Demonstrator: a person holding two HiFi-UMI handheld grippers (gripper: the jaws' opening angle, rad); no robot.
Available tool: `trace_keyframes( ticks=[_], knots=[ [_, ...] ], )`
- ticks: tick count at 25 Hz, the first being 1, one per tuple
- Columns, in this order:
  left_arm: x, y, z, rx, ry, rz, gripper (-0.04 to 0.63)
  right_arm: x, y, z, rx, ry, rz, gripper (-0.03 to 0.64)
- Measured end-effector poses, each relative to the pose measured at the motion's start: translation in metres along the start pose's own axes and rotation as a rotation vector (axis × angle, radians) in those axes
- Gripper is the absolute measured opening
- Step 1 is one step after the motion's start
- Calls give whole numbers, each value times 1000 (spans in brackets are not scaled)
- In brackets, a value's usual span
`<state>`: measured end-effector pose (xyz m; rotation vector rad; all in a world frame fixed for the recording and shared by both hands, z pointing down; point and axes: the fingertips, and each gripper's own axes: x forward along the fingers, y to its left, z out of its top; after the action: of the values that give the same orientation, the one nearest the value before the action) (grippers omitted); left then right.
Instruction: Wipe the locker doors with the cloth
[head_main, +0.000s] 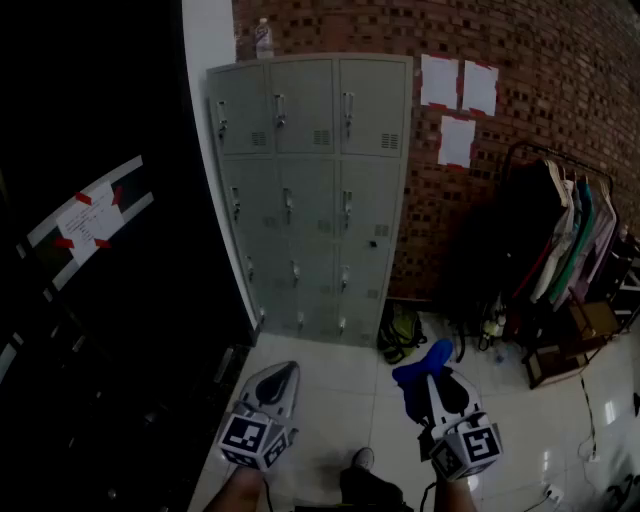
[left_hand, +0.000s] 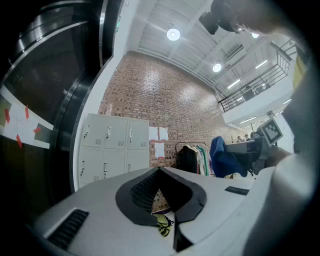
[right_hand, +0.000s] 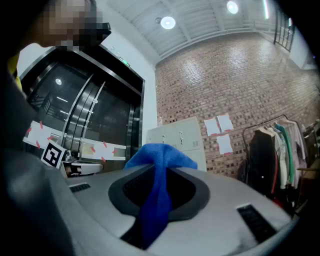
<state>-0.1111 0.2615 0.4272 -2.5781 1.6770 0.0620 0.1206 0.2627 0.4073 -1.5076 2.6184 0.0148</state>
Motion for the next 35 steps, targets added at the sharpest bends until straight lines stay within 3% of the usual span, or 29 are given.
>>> trace_keyframes(
  ticks=[6,10,17,20,26,31,35],
  knots=[
    [130,53,-17,19,-1,-30,0,129,-70,-17,32,-48,27,83],
    [244,110,-15,34,-27,20,0,260,-137,-18,24,-68,81,84],
    [449,187,20,31,-79,7,0,485,-243,34,-25,-107,147,84],
    [512,219,33,50,-97,14,0,585,-267,77,-38,-143,178,84],
    [600,276,66,95,-130,33,0,762,-272,228,-111,-259,151,84],
    [636,314,81,97,-136,23,0,843,-230,326,-179,-316,163,84],
    [653,335,82,96,-128,20,0,885,-236,347,-233,-304,82,84]
  ],
)
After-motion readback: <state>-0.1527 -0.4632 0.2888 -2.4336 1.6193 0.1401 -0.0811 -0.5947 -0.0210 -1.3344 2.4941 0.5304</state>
